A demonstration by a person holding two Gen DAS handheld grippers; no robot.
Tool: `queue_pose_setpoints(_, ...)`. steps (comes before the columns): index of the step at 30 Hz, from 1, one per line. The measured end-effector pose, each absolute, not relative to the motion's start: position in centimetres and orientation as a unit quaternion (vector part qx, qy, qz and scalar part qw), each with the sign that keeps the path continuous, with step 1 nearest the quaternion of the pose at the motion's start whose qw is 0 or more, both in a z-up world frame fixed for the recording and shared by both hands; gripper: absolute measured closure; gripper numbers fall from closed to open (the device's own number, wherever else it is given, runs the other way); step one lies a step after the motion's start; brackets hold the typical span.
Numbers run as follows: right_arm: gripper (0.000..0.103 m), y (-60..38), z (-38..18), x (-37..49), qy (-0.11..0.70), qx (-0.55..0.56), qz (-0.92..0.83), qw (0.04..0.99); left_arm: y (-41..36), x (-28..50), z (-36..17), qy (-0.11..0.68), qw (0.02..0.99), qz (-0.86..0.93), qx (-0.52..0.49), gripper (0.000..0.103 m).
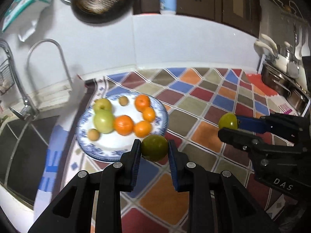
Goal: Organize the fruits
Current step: 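Carry both small fruits onto the plate and open both grippers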
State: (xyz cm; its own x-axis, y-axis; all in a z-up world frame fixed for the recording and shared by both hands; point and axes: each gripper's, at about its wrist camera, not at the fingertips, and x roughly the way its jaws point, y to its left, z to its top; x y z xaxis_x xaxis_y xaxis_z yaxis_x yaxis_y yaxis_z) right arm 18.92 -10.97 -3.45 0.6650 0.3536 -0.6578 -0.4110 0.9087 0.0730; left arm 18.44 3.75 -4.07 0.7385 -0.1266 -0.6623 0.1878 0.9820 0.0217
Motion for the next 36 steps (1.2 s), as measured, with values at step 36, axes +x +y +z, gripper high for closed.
queue_pose_setpoints(36, 0.072, 2.1, -4.0, 27.2, 0.334, -0.05, 0.214, 0.916, 15.9, 26.7, -4.8, 0.335, 0.936, -0.078, 0.068, 0.075)
